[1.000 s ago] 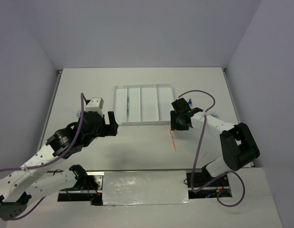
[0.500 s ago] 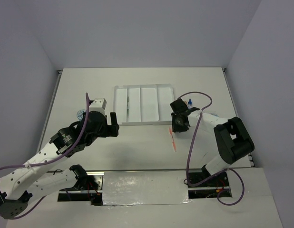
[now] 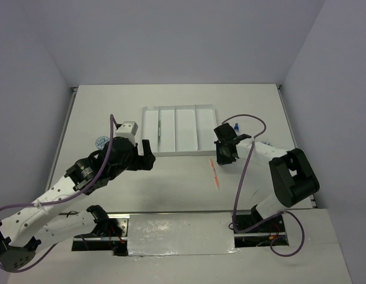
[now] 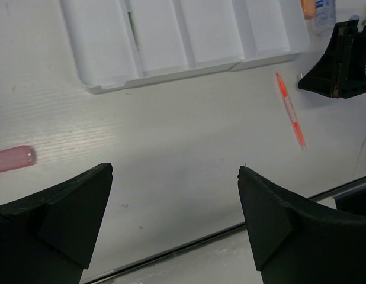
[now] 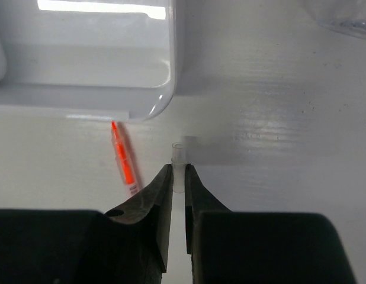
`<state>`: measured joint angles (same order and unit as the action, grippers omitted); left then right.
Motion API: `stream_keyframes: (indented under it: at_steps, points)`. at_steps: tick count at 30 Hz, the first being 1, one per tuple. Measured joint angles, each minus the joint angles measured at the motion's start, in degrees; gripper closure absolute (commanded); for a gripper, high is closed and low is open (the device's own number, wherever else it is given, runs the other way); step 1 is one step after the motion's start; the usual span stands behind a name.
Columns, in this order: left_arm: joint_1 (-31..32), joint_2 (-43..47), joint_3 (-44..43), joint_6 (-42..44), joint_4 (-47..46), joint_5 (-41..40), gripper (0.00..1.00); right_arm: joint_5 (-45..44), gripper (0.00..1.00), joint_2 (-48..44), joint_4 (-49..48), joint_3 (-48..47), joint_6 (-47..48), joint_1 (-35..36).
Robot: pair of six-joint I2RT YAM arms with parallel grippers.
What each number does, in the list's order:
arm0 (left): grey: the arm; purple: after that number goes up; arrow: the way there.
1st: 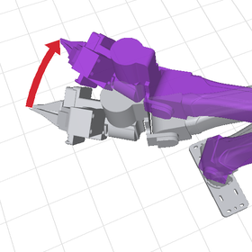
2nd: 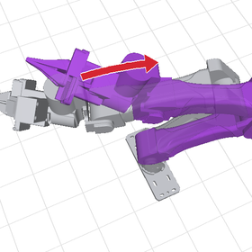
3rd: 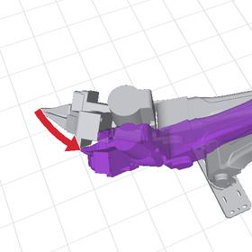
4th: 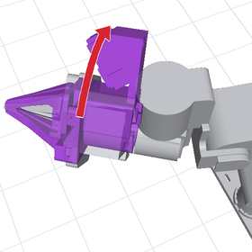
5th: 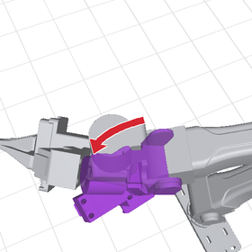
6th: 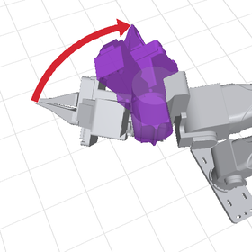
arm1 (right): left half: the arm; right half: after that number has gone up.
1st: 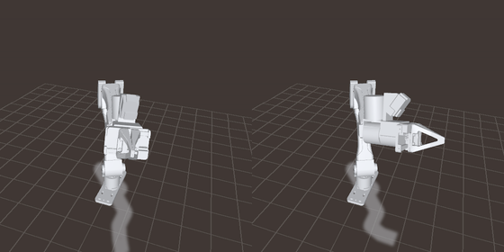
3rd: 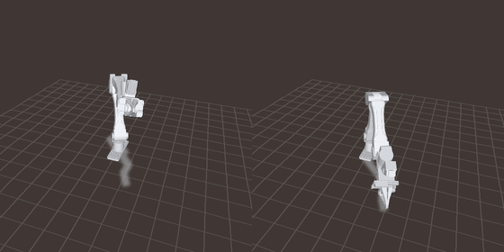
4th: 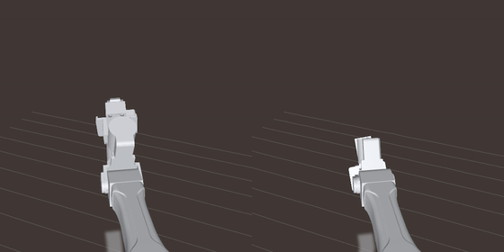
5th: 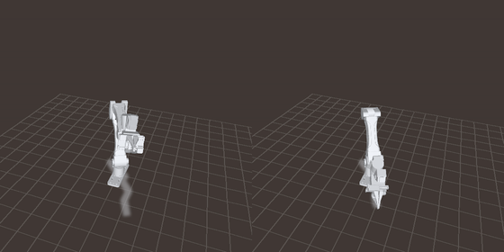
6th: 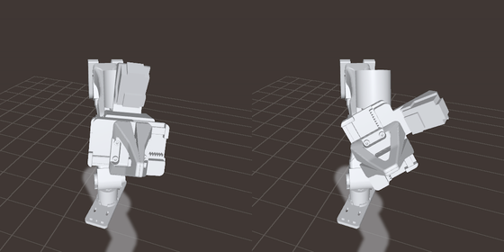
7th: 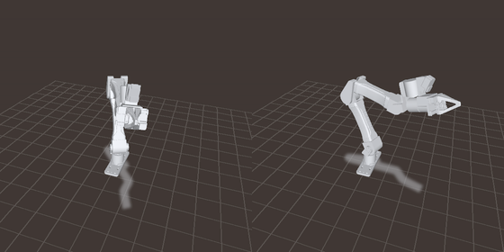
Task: Sort the stationery into containers
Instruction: Pick up the pen cap from the center of the board, then pick up the pen from the center of the board.
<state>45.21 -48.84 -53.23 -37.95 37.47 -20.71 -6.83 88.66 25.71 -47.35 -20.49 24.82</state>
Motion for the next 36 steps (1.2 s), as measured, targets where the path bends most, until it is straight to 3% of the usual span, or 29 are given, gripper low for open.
stream_keyframes:
  at_steps: [5,11,17,26,36]
  points:
    - [1.46,-6.62,0.46,-3.23,-6.67,4.46,0.02,-0.52,0.97,-10.14,1.64,1.01,-0.44,0.00]
    - [10.32,-26.05,-3.91,-12.13,-10.97,3.91,0.01,-5.01,0.98,-26.58,4.09,0.72,-0.92,-0.04]
    - [15.02,-41.35,-12.02,-22.64,-11.45,0.46,0.01,-9.01,0.99,-37.38,8.63,-0.44,-1.05,-0.61]
    - [21.42,-63.30,-37.20,-29.92,-4.96,-7.96,0.09,-11.02,1.00,-44.04,11.52,-1.53,-0.83,-0.87]
    - [21.53,-75.87,-47.39,-31.08,2.16,-10.80,0.16,-9.88,1.00,-48.54,11.02,-1.51,-0.39,-0.87]
